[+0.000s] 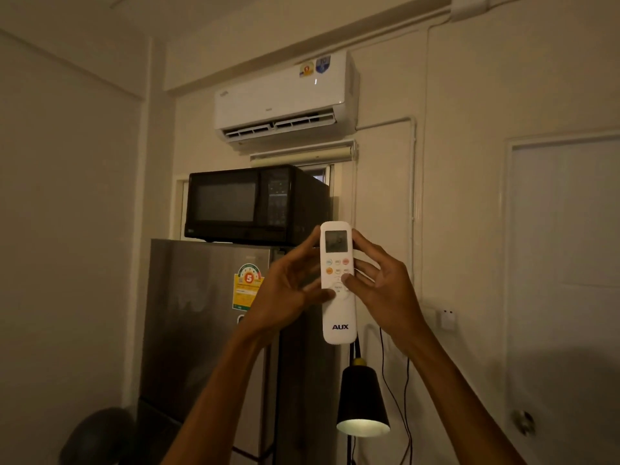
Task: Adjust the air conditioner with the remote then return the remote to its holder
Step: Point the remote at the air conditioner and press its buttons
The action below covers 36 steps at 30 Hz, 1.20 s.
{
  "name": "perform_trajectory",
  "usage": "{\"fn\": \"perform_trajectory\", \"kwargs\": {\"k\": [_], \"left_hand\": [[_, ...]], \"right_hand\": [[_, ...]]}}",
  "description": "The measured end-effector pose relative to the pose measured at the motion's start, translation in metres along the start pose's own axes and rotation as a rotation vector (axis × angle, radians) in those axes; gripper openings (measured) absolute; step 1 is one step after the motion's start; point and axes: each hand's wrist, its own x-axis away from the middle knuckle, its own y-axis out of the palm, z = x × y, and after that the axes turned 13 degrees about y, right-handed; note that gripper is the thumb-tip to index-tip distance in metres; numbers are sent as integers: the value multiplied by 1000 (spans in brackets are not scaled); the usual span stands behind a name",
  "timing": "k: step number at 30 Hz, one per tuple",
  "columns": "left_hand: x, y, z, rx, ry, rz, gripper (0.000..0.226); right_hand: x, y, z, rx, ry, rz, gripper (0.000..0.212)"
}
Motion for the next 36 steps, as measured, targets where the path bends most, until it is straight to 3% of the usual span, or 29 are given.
{"fn": "perform_trajectory", "kwargs": {"k": [16, 36], "left_hand": [[50, -83, 46, -14, 30, -19, 85], [59, -97, 37, 94, 40, -58, 89]], "right_hand": [[48, 84, -61, 19, 8, 32, 66], [60, 102, -69, 86, 12, 135, 57]]}}
